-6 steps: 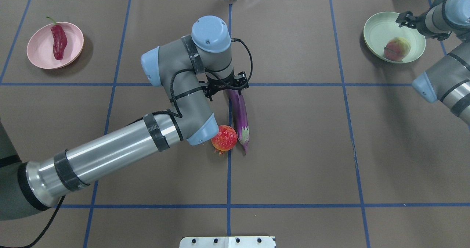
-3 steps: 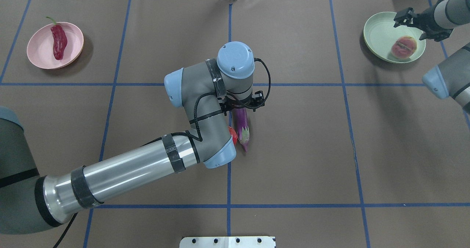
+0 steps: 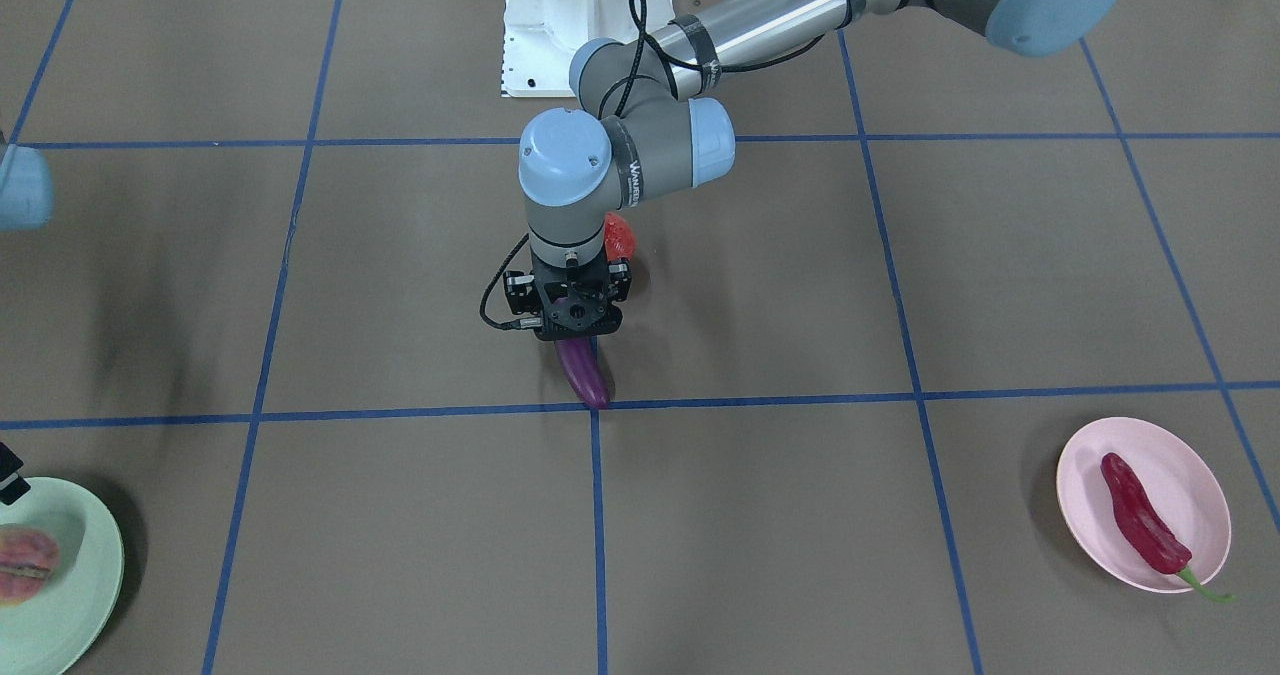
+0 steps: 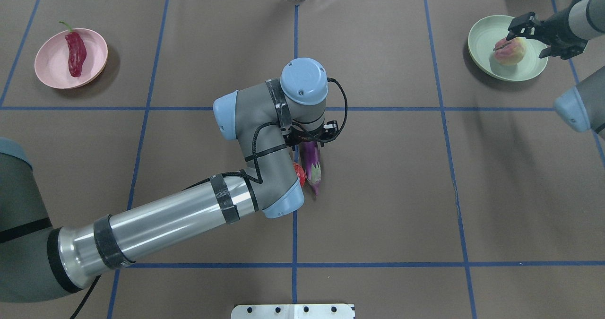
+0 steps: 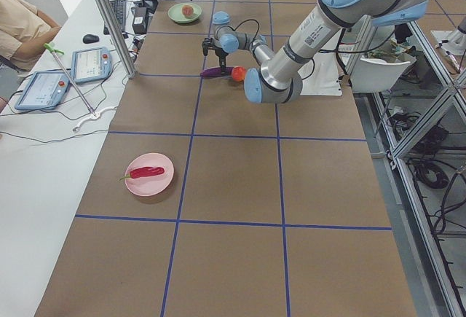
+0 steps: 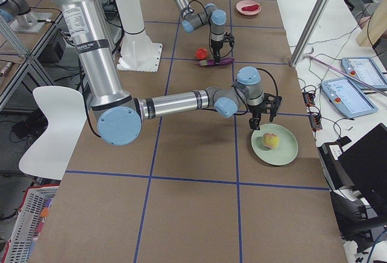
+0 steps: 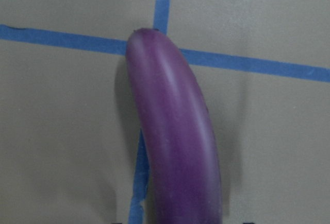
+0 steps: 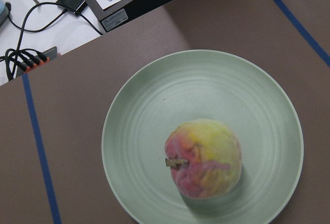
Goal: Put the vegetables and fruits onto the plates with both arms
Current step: 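Grasp purple eggplant left while right gripper sets peach on green plate, then lift the eggplant with the left gripper and carry it to the pink plate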
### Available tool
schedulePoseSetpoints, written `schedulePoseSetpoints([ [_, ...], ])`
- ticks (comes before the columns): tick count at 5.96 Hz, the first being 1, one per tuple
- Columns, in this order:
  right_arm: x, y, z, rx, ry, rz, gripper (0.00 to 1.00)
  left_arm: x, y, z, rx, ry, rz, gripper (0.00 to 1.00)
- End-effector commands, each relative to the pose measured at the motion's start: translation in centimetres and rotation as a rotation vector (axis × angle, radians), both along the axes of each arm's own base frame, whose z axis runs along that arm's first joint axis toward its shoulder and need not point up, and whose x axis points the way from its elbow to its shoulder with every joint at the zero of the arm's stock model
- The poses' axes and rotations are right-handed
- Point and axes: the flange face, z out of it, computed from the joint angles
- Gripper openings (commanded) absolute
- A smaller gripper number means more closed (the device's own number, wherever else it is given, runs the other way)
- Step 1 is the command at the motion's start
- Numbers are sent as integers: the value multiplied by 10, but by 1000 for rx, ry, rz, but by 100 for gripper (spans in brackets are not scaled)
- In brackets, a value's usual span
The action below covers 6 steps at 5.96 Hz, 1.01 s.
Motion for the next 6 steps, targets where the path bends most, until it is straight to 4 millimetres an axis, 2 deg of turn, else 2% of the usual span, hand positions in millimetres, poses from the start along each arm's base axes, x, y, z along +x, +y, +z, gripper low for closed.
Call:
schedulePoseSetpoints([
  [1,0,8,-5,-19,-21,-24,100,3,0,-4,7,0,-10,28],
  [2,0,10,-2,-23,-21,-26,100,2,-1,-8,13,6,-10,0],
  [3,0,10,-2,-23,-21,-26,100,-11,-13,-34,30,50,-36,0],
  [4,0,10,-10,-10,-26,-26,100,-46,-48,-50,30,85,-108,0],
  [5,-3,7,-20,-11,-27,-27,100,-94,-94,-54,22,97,-198,0],
  [6,-5,10,-39,-6,-38,-24,100,-143,-138,-39,-5,82,-249,0],
])
